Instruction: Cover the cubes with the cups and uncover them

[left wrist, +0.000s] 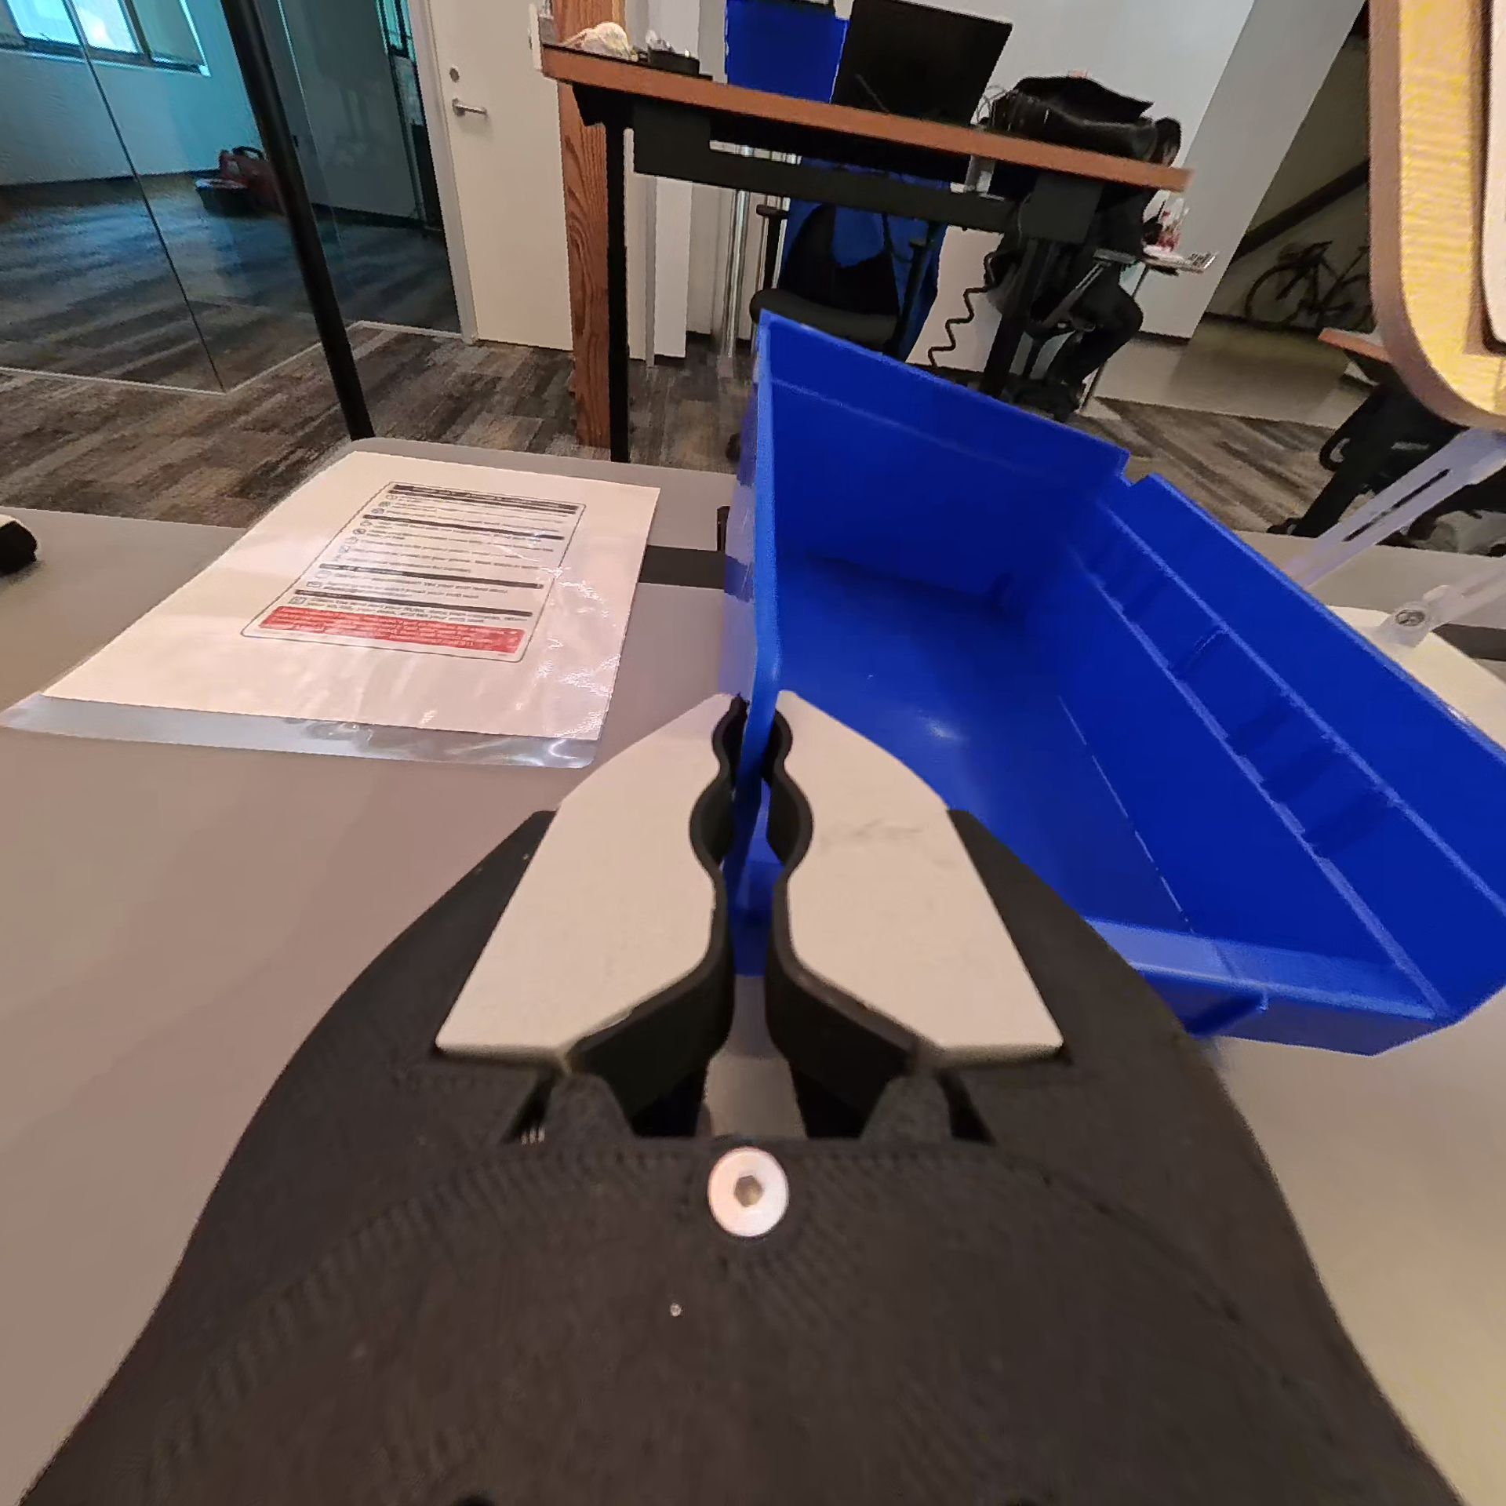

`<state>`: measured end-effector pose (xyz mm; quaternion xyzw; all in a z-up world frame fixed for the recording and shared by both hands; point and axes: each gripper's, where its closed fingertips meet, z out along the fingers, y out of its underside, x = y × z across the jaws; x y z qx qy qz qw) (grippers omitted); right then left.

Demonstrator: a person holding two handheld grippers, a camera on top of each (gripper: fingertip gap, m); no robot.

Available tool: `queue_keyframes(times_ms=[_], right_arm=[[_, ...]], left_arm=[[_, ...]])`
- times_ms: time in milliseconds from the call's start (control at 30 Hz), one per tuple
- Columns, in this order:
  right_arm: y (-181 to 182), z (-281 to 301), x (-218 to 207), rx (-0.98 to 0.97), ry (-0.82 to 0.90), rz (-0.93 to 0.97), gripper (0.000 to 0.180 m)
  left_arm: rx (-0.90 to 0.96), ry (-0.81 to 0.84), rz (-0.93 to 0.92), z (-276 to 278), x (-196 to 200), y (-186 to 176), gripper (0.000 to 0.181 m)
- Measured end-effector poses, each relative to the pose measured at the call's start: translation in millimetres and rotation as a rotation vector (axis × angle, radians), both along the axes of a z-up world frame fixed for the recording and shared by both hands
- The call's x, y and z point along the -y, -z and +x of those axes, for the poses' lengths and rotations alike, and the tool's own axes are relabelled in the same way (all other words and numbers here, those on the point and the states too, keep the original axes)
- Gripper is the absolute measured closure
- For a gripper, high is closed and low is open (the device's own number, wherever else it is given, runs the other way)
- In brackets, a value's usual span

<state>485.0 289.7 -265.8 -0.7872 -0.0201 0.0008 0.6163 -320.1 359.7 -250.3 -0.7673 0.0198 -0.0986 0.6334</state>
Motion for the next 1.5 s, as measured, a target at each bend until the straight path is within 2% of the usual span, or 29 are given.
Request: queue_keyframes(times_ms=[900, 1133, 1500], right_arm=[[0, -8, 48, -0.018, -0.014, -0.002, 0.176], [0, -10, 59, -0.032, -0.036, -0.005, 0.176], [0, -16, 96, -0.042, -0.093, -0.010, 0.175]], left_arm=[[0.047, -0.002, 0.122, 5, 35, -20, 0.178], [0.136, 0.005, 0.166, 9, 46, -30, 0.177], [0.149, -0.041, 0.138, 3, 71, -42, 0.178]])
